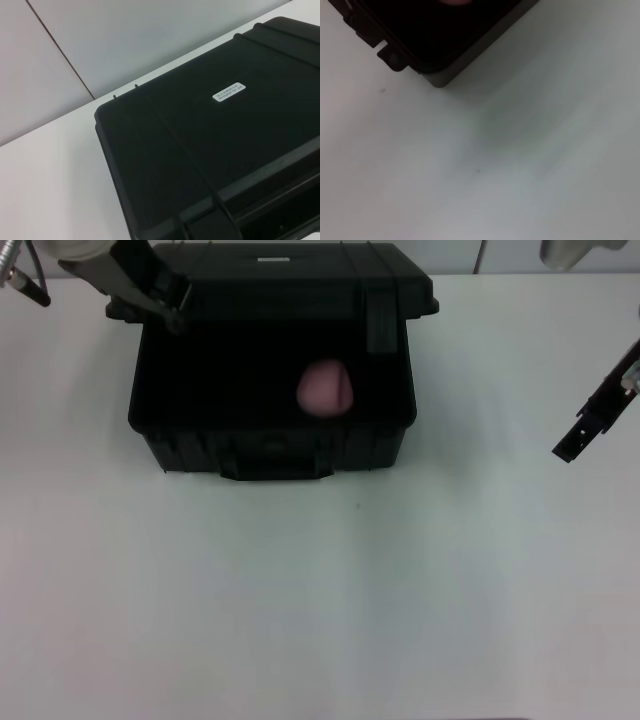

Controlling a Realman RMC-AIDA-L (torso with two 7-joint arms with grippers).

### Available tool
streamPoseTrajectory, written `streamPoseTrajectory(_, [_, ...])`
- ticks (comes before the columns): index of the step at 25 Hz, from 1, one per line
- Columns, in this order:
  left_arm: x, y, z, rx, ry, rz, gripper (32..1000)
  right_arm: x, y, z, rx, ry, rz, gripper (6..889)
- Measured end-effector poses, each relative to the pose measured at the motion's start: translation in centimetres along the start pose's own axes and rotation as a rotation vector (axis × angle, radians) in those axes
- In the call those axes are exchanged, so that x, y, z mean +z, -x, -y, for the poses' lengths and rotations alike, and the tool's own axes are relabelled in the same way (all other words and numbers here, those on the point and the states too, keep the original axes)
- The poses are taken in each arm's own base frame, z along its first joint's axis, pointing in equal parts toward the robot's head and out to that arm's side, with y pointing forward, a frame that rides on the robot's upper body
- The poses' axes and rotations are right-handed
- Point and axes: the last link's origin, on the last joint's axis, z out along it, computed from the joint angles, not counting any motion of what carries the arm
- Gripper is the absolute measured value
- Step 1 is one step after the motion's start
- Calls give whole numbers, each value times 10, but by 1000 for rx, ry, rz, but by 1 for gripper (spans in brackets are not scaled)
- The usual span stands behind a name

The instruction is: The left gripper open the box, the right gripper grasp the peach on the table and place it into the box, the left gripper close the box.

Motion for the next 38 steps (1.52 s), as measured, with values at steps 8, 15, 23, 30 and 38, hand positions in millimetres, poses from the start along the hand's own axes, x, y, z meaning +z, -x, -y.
streamPoseTrajectory(8, [0, 1, -1, 0, 2, 12, 379, 0, 0, 0, 0, 0, 0, 866])
streamPoseTrajectory(15, [2, 4, 0, -31, 3, 21, 769, 0, 0, 0, 0, -1, 0, 866])
streamPoseTrajectory(23, [2, 4, 0, -26, 2, 21, 835, 0, 0, 0, 0, -1, 0, 866])
streamPoseTrajectory(30, [2, 4, 0, -23, 1, 23, 833, 0, 0, 0, 2, -1, 0, 866])
streamPoseTrajectory(38, [3, 4, 0, -20, 3, 26, 836, 0, 0, 0, 3, -1, 0, 866])
